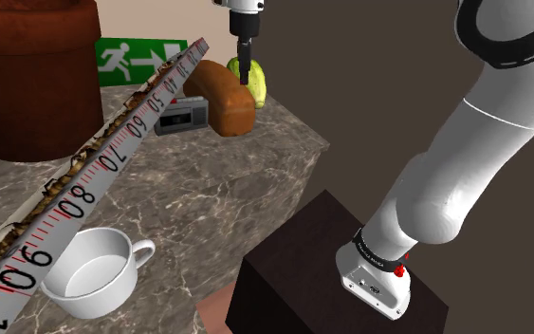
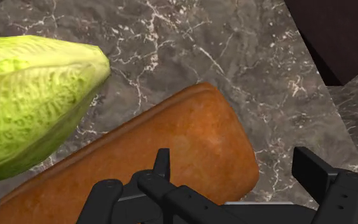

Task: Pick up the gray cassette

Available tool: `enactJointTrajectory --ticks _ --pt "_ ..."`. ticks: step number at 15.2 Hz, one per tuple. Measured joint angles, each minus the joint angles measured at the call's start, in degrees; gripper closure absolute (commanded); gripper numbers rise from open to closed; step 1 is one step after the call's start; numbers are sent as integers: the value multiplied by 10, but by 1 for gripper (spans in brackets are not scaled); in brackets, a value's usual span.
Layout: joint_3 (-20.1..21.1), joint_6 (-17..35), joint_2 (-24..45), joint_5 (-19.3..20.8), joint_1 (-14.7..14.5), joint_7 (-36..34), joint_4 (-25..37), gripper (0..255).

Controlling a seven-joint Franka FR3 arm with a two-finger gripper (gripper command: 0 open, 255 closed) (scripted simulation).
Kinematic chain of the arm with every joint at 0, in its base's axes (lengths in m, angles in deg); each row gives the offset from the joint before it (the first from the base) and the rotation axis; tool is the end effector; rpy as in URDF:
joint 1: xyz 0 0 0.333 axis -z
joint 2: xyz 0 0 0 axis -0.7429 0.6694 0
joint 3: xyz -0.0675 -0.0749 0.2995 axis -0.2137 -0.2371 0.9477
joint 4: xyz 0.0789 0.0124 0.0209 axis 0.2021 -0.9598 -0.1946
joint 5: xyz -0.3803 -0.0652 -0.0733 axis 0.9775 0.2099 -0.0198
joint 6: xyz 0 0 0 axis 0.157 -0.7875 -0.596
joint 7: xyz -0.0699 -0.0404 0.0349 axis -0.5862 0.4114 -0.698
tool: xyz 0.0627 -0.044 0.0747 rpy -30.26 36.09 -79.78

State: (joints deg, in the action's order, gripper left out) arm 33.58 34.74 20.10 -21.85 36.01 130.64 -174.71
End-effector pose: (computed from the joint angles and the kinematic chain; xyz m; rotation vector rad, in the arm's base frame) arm 0.5556 0.0723 0.5305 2.8128 1.3170 -0.1782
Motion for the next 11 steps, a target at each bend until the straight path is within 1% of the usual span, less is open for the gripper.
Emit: enactJointTrajectory --ticks 4,6,9,11 --pt "19 -6 75 10 -17 53 74 0" --pt "29 -16 120 17 -27 78 125 0" --pt "41 -20 169 32 -39 116 175 0" --pt "51 -27 206 43 -51 138 221 0"
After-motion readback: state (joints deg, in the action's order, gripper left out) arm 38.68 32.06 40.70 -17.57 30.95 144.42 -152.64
